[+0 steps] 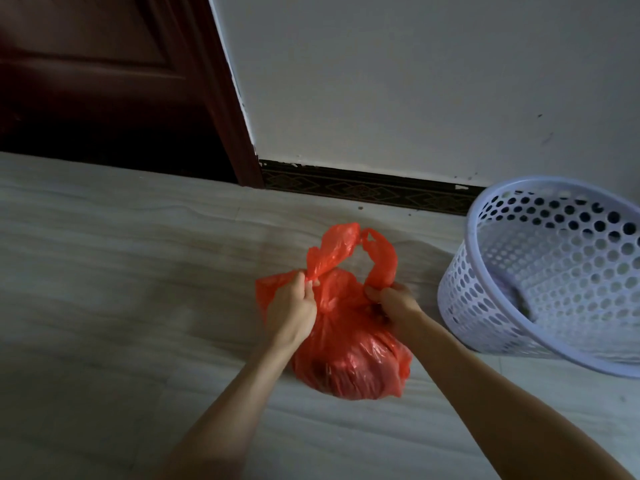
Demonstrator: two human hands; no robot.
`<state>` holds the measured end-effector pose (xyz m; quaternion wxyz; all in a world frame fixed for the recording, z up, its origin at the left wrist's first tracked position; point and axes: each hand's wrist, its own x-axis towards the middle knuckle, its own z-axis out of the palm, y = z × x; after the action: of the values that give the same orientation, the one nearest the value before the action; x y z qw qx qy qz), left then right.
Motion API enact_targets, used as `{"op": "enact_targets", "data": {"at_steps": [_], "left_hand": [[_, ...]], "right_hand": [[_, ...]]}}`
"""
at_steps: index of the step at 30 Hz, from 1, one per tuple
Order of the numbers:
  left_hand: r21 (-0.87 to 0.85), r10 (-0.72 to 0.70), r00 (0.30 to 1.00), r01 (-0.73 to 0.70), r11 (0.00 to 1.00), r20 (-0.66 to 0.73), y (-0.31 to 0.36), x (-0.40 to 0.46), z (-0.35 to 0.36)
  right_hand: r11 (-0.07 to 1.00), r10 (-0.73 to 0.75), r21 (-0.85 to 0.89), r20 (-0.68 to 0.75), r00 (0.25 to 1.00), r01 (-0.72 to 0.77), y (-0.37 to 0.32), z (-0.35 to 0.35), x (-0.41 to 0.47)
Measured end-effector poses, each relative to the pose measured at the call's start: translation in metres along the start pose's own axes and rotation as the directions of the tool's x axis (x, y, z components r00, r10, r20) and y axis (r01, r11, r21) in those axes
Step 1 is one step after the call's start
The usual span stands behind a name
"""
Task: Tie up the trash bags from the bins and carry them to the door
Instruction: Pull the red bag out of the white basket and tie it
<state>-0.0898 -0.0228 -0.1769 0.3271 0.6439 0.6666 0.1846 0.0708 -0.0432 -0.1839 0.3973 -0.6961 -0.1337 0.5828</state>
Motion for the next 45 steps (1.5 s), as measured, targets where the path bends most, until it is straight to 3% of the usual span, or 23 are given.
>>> {"op": "enact_targets", "data": {"at_steps": [3,5,8,12,14,16,18,19,21,24,26,30,35,37,39,41,43,45], "left_hand": [[0.270,0.059,0.998,-0.065,0.961,0.029,0.003,-0.003,-0.008],[0.370,0.090,0.987,-0.133,0.920,0.131,0.000,-0.003,-0.010],[0.542,0.027,0.965,-0.170,0.823,0.261,0.003,-0.006,-0.004],[0.667,0.051,0.989,-0.132,0.733,0.140,0.008,-0.008,0.015],[0.664,0.077,0.991,-0.129,0.736,0.108,0.009,-0.005,0.015],[0.640,0.101,0.983,-0.176,0.748,0.152,0.009,-0.002,0.008],[0.585,0.148,0.961,-0.261,0.768,0.235,0.011,-0.004,0.000],[0.512,0.120,0.955,-0.248,0.823,0.270,0.009,-0.004,-0.004],[0.294,0.010,0.942,-0.115,0.949,0.335,0.006,-0.004,-0.012],[-0.067,-0.009,0.892,0.045,0.997,0.451,-0.010,0.004,-0.014],[-0.254,0.006,0.851,0.150,0.955,0.526,-0.017,0.009,-0.018],[-0.328,-0.044,0.766,0.326,0.887,0.641,-0.027,0.015,-0.027],[-0.474,-0.126,0.761,0.514,0.715,0.636,-0.031,0.018,-0.026],[-0.551,-0.129,0.774,0.546,0.631,0.620,-0.030,0.022,-0.026],[-0.613,-0.150,0.772,0.592,0.523,0.618,-0.027,0.023,-0.025],[-0.653,-0.187,0.768,0.625,0.429,0.613,-0.027,0.024,-0.022],[-0.659,-0.221,0.770,0.630,0.411,0.599,-0.025,0.022,-0.020],[-0.653,-0.235,0.793,0.601,0.461,0.563,-0.023,0.018,-0.015]], "right_hand": [[0.995,-0.027,0.097,0.064,0.998,0.021,-0.005,-0.010,-0.001],[0.989,-0.057,0.141,0.116,0.992,0.041,-0.008,-0.015,-0.001],[0.973,-0.117,0.216,0.168,0.979,0.079,-0.013,-0.010,-0.005],[0.947,-0.186,0.308,0.304,0.934,0.088,-0.023,-0.005,-0.012],[0.956,-0.217,0.263,0.350,0.911,0.127,-0.027,-0.007,-0.013],[0.951,-0.309,0.087,0.291,0.905,0.297,-0.024,-0.009,-0.011],[0.815,-0.473,-0.222,0.279,0.836,0.535,-0.018,-0.010,-0.008],[0.691,-0.522,-0.366,0.345,0.780,0.624,-0.013,-0.009,-0.007],[0.388,-0.475,-0.599,0.521,0.709,0.700,-0.002,-0.004,-0.004],[0.016,-0.419,-0.726,0.619,0.664,0.687,0.008,0.000,-0.002],[-0.072,-0.480,-0.713,0.638,0.602,0.698,0.011,-0.002,0.000],[-0.070,-0.507,-0.705,0.635,0.583,0.706,0.002,-0.005,-0.003],[-0.117,-0.599,-0.698,0.617,0.510,0.706,-0.014,-0.005,-0.013],[-0.017,-0.607,-0.693,0.580,0.544,0.720,-0.019,-0.004,-0.019],[0.199,-0.533,-0.612,0.588,0.608,0.766,-0.021,-0.003,-0.023],[0.311,-0.376,-0.562,0.668,0.643,0.766,-0.019,-0.001,-0.026],[0.317,-0.182,-0.609,0.713,0.677,0.727,-0.015,-0.002,-0.029],[0.258,-0.036,-0.676,0.707,0.706,0.690,-0.013,-0.008,-0.027]]}}
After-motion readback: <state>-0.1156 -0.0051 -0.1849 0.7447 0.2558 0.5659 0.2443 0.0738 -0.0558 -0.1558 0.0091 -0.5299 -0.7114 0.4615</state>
